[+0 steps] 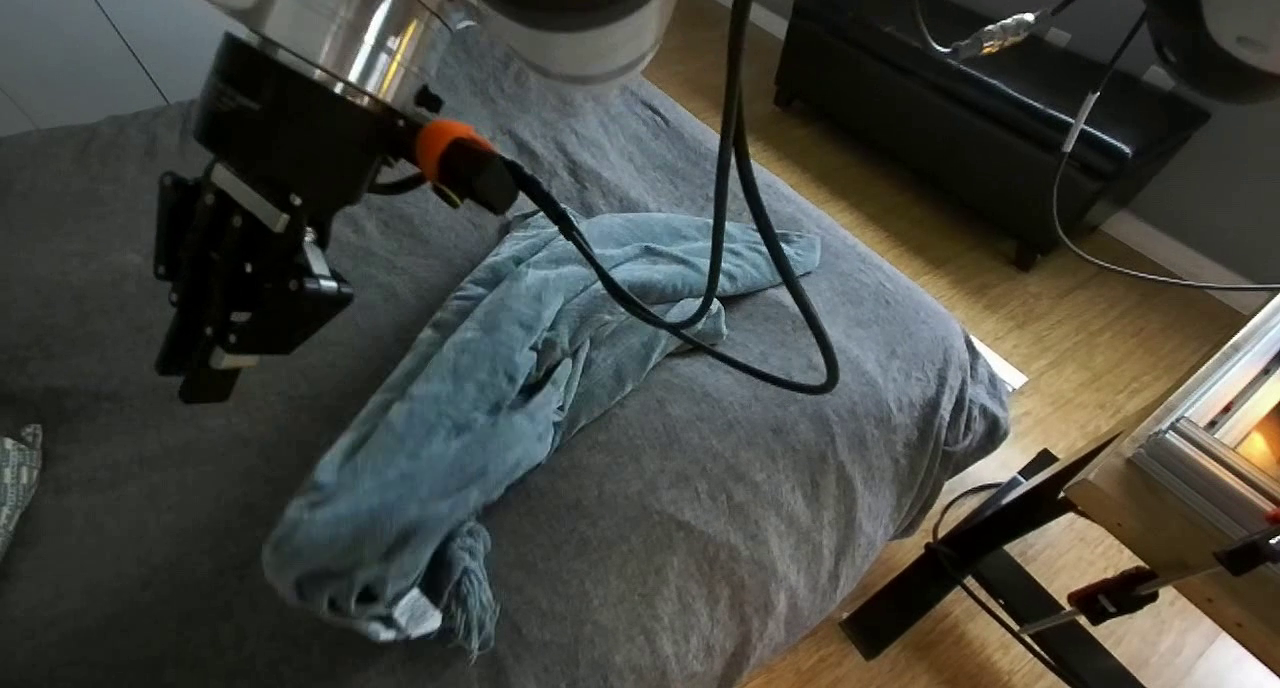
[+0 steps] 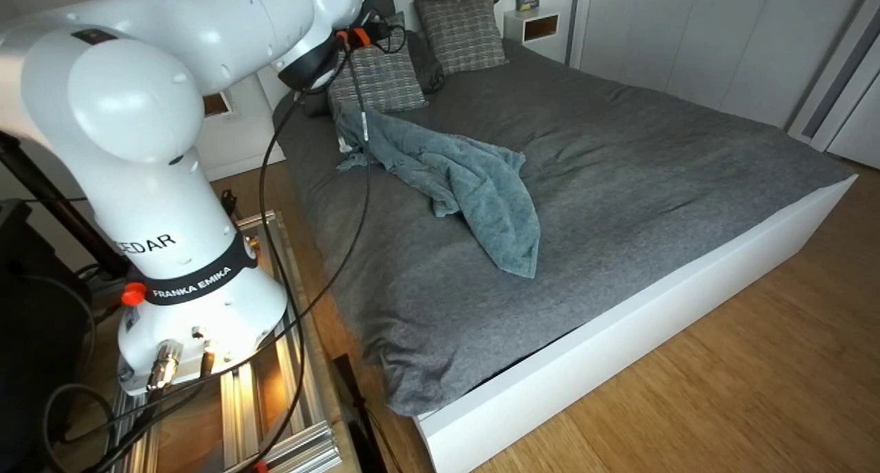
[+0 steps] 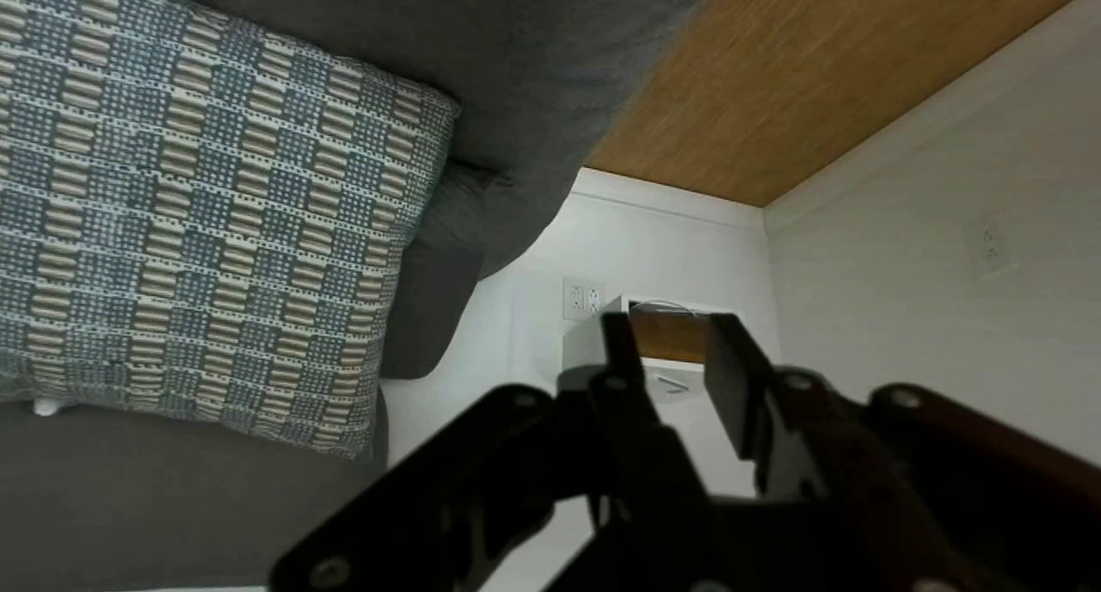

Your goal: Move the fleece to the left

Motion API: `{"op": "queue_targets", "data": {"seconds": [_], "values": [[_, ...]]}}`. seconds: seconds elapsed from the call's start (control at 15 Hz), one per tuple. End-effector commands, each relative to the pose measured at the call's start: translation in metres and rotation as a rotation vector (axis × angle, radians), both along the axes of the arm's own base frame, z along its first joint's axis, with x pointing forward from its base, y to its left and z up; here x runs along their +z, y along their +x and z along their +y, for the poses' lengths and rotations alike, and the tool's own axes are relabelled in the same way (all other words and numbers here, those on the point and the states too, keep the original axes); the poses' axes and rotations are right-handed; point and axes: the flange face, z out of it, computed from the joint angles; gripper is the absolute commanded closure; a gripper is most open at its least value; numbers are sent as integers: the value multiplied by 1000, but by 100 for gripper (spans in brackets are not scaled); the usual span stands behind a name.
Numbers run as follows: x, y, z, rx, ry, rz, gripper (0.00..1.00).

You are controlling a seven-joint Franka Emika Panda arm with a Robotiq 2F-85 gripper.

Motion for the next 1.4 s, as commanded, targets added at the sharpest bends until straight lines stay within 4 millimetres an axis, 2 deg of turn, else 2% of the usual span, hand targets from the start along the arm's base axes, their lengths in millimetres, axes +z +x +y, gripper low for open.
{"op": "queue_targets", "data": {"seconds": [0.0, 0.2, 0.4, 0.67, 0.87, 1.07, 1.33], "values": [[29, -1, 0, 27, -8, 74, 42], [25, 4, -16, 12, -159, 168, 21], [22, 23, -40, -81, -303, 227, 1], [33, 51, -83, -186, -477, 281, 0], [54, 58, -112, -255, -597, 338, 0], [86, 48, -139, -303, -729, 392, 0], [139, 17, -174, -339, -938, 430, 0]]}}
